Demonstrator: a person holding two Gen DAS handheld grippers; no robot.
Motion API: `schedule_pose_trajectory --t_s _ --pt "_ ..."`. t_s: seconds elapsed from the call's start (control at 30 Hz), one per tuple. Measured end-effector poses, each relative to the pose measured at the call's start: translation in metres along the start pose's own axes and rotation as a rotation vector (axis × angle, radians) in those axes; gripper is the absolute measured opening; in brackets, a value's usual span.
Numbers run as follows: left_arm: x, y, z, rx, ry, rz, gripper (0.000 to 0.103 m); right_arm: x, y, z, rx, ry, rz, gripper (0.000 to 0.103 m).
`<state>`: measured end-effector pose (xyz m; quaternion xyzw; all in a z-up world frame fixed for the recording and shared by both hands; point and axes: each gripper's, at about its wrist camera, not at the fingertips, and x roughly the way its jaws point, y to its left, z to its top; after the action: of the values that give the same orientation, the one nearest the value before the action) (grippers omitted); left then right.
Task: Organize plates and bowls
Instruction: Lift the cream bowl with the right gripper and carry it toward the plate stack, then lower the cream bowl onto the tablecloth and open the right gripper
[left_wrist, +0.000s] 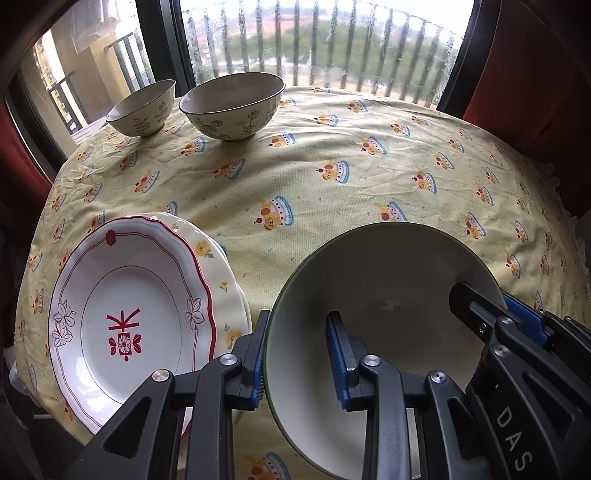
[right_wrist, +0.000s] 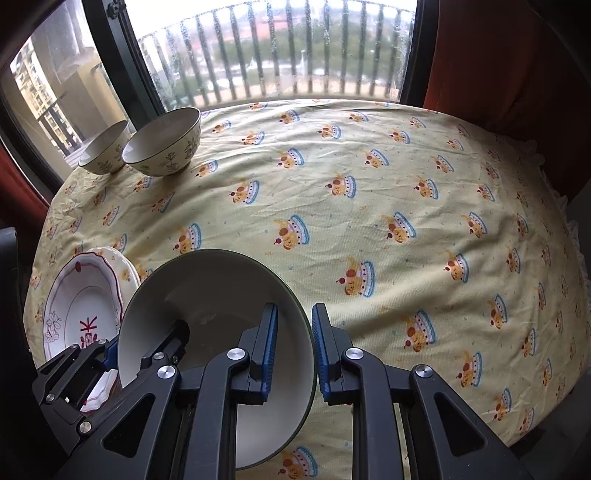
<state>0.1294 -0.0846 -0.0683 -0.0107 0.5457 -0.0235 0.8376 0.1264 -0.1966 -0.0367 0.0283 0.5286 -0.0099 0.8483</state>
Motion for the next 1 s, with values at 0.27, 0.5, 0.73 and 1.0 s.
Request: schedule_pose_trajectory --t_s 0.27,0.5,0.73,1.0 --pt "0.007 -0.004 -0.012 0.008 0.002 0.034 0.028 0.013 -0.004 -0.015 -0.003 0.021 0.011 0.023" --pt "0.004 -0.004 -0.010 0.010 0.011 0.059 0.038 0.017 -0.007 -0.013 0.006 0.044 0.027 0.028" --pt "-0.005 -0.001 -0.005 -0.002 0.035 -0.012 0.066 0.009 -0.004 -0.006 0.010 0.032 0.077 0.067" --pt "-0.029 -0.004 0.004 0.024 -0.028 0.018 0.086 -0.011 -0.002 0.004 -0.001 -0.003 0.087 0.079"
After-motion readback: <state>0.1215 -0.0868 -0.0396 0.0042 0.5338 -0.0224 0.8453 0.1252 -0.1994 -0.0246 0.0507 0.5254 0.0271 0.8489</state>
